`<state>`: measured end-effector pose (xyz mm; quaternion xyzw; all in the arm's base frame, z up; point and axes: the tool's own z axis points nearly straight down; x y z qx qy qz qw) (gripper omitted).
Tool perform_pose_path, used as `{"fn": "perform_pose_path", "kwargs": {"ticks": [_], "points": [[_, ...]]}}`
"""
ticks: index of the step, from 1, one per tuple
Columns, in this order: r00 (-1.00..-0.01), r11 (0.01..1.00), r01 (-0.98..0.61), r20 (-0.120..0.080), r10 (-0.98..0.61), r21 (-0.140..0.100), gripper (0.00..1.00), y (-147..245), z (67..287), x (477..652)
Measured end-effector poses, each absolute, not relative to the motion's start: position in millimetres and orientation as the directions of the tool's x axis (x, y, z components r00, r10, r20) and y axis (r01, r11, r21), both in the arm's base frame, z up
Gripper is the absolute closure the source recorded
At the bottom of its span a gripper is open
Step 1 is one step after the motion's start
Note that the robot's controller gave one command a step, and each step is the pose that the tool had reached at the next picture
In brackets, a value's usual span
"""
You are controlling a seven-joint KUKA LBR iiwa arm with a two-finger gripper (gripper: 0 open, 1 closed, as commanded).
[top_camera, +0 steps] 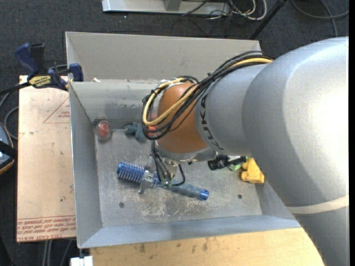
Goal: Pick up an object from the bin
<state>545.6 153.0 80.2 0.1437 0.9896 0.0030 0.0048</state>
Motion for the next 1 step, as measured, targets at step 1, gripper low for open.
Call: {"fn": "perform_pose_path", "kwargs": {"ticks": [1], "points": [[-0.959, 0.959, 0.282, -0.004, 0.282, 0.004, 1.00, 153.9, 132.2, 546.8]]}}
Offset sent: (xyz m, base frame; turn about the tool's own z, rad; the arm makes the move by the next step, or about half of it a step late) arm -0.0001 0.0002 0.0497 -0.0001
